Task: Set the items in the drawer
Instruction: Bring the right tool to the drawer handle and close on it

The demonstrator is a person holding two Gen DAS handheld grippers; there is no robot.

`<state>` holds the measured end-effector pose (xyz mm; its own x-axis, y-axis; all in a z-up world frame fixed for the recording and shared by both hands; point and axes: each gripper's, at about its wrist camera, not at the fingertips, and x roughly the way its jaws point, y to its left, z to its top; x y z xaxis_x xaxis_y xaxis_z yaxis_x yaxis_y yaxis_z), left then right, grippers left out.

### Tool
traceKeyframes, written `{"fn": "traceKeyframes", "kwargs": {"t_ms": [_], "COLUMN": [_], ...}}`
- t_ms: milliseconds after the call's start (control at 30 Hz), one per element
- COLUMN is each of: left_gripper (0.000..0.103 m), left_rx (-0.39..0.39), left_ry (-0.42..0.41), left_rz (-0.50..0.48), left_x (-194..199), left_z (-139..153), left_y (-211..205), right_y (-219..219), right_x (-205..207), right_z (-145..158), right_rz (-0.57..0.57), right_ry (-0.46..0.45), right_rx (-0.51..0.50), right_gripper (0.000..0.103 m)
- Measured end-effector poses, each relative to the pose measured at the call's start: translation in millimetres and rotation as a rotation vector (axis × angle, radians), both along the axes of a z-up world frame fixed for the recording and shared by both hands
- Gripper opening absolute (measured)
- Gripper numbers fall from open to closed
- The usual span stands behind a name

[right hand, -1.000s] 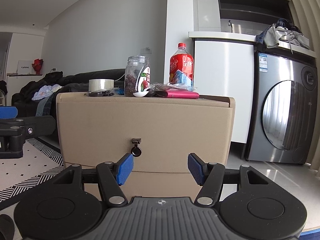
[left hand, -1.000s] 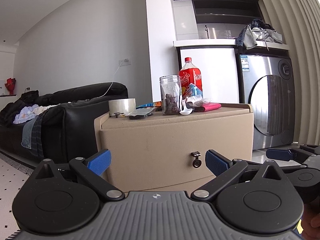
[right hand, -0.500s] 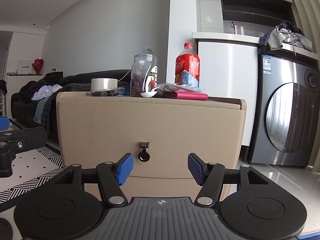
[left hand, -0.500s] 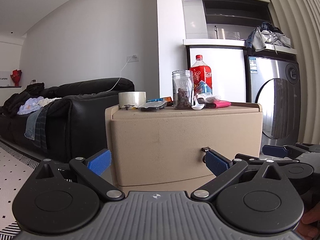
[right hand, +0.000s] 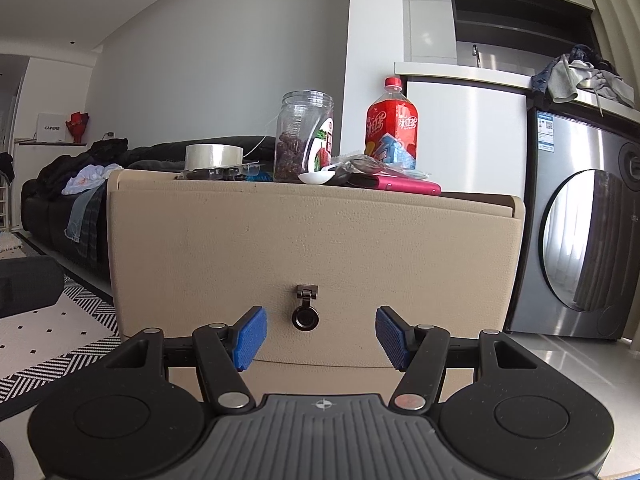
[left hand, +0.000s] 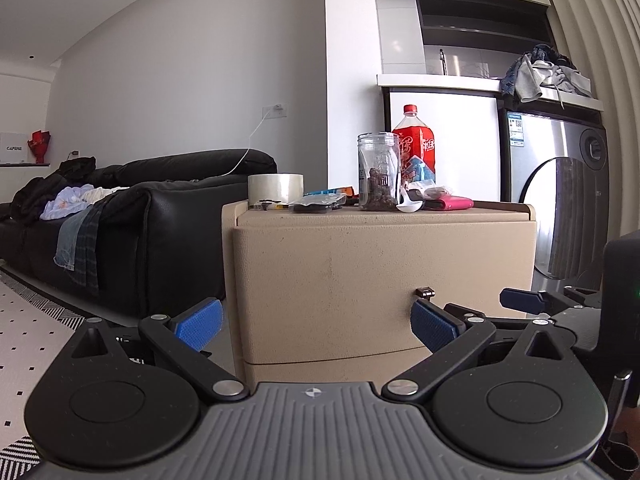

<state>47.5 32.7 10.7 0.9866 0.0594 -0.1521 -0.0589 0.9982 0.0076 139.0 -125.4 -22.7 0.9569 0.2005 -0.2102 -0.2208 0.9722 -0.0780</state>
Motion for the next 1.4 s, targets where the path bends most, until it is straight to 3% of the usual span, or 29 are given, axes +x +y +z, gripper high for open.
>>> {"fn": "traceKeyframes", "kwargs": {"t_ms": [967, 1400], "left_gripper": [0.103, 0.103], "left_rx": [-0.027, -0.036], "left_ry": [0.004, 0.001], "left_rz": [0.021, 0.037], "left_x": [2, 5], "left_z": [-6, -9], "left_y": [10, 11], "right_y": [22, 26], "right_x": [40, 52], "right_z": [-14, -16], "right_rz": [-0.030, -0.055], "right_ry": [0.008, -0.041], "right_rx": [0.013, -0.009], "right_gripper": [0.064, 0.059]}}
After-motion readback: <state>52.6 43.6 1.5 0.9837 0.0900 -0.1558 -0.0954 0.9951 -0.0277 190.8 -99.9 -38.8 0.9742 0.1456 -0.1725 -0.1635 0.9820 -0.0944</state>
